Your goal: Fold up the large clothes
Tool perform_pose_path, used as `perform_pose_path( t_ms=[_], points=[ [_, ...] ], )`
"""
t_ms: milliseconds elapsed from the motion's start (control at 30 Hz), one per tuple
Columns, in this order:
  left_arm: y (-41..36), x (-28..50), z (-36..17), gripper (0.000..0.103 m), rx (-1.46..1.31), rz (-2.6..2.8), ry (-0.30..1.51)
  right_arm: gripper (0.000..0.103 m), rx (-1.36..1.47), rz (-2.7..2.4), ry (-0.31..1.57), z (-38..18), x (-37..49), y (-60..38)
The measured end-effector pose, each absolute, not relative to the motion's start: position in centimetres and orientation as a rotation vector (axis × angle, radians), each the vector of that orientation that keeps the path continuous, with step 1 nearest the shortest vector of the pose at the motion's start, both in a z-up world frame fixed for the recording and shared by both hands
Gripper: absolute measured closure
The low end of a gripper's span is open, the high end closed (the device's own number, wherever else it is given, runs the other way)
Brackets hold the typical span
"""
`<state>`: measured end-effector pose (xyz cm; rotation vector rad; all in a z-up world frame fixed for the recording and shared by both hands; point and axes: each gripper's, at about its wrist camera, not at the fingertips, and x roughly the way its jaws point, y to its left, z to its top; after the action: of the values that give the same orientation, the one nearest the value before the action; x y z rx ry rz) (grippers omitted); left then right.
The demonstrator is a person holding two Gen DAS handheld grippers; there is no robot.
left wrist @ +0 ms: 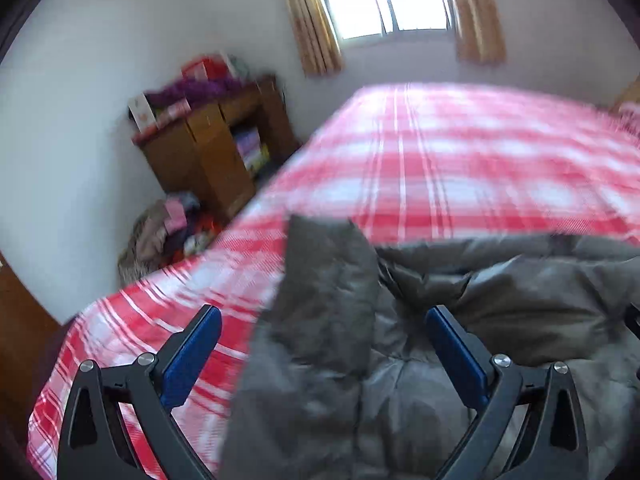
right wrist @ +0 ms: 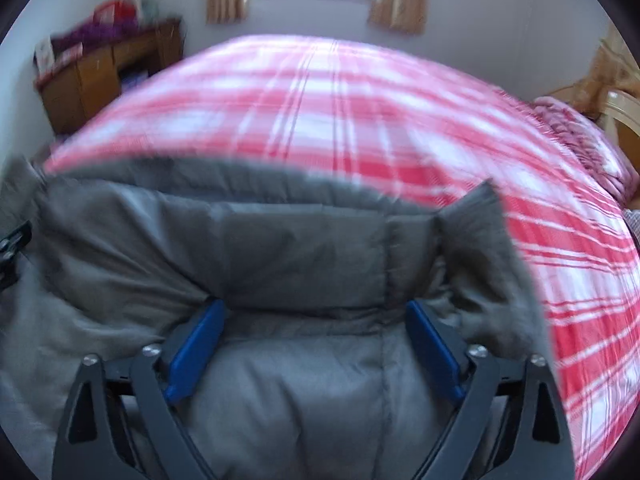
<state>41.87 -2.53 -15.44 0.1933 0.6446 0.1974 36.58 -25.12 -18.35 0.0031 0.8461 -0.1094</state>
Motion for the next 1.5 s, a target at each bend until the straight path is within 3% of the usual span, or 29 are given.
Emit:
perform_pose_path(
  t_ms=[167,367,800,967,1033,1233,1500],
  points=[
    [-1.6,41.1,-17.1,0.001,0.157,0.207,0.694,0.008,0.0,-0.05,0.756,-15.0,34.7,-20.5],
    [-1.3,41.6,-22.1,0.001,0.182,0.218,0.759,0.008,-0.104,-0.081,0.854,-19.5,35.6,-17.5],
    [-1.4,42.2,-23.2,0.001,0.203,0.247,0.776,0.001,-0.089,-0.079,0.884,-21.8,37.1,-18.0],
    [1.6,37.0,-18.4,0.001,0.06,0.194,0.724,0.003,-0.084,-0.055,0.902,-20.3,35.5,-18.4],
    [2.8,34.2,-17.3,0.001,0.048,0.205,0.696,0.003,-0.062,-0.04,0.831,-18.0,32.4,-18.7],
    [5.3,32.5,-22.1,0.001,0.003,0.212,0.846,0.0,-0.085,-0.005,0.752,-17.5,24.7,-16.9],
    [5.2,32.8,-23.6,0.001,-0.098,0.155,0.841,0.0,-0.198,-0.063,0.782,-21.3,24.9,-16.4]
  ],
)
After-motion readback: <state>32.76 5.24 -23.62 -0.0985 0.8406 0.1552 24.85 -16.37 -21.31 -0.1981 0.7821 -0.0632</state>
